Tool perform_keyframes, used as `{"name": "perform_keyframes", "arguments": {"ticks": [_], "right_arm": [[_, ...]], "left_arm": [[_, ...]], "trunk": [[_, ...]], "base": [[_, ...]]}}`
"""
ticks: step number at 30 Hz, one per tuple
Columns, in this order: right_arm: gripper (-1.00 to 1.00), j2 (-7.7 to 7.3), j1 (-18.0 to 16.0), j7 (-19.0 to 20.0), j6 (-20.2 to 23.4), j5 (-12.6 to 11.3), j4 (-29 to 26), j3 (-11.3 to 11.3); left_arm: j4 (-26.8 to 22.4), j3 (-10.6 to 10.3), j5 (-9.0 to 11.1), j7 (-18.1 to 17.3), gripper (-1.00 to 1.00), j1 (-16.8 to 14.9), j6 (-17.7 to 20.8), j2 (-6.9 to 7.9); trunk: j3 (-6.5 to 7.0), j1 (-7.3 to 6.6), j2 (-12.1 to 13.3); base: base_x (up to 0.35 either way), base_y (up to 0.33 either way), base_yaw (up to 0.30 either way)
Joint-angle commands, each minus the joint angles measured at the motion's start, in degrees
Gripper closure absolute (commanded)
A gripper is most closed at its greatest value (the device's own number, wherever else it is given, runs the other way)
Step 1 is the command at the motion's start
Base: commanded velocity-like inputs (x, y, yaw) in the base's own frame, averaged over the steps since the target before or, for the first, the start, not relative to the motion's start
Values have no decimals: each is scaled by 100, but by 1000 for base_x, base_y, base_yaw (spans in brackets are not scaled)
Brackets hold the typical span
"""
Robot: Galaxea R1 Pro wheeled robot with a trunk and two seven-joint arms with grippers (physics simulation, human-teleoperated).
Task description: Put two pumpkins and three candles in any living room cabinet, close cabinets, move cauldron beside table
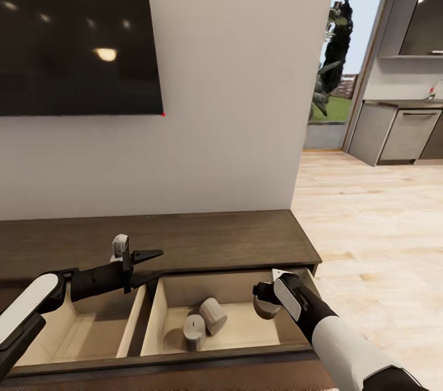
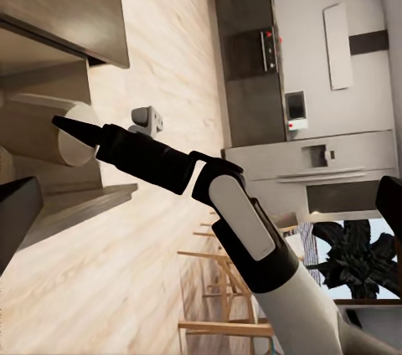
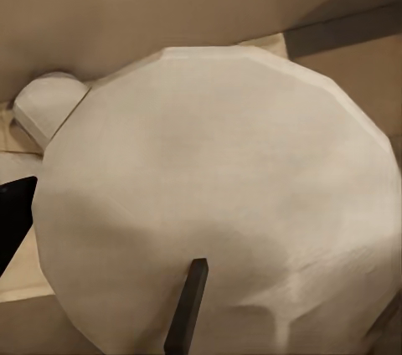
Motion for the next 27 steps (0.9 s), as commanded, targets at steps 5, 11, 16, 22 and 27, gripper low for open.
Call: {"name": "perform_keyframes", "arguments": {"ticks": [5, 11, 16, 22, 27], "right_arm": [[100, -1, -5, -53, 4, -56, 1, 35], [100, 0, -4, -53, -93, -64, 56, 35], [100, 0, -6, -53, -102, -59, 68, 35], [100, 0, -6, -53, -103, -56, 70, 43], [100, 0, -6, -53, -103, -56, 70, 44]], "left_arm": [[3, -9, -41, -57, -100, -4, 3, 5], [3, -9, -41, -57, -100, -4, 3, 5], [3, -9, -41, -55, -100, -4, 3, 5], [3, -9, -41, -55, -100, -4, 3, 5], [3, -9, -41, -54, -100, -3, 3, 5]], "trunk": [[-96, 109, -205], [-203, 241, -445], [-293, 351, -646], [-401, 483, -887], [-491, 593, -1087]], "base": [[0, 0, 0], [0, 0, 0], [0, 0, 0], [0, 0, 0], [0, 0, 0]]}}
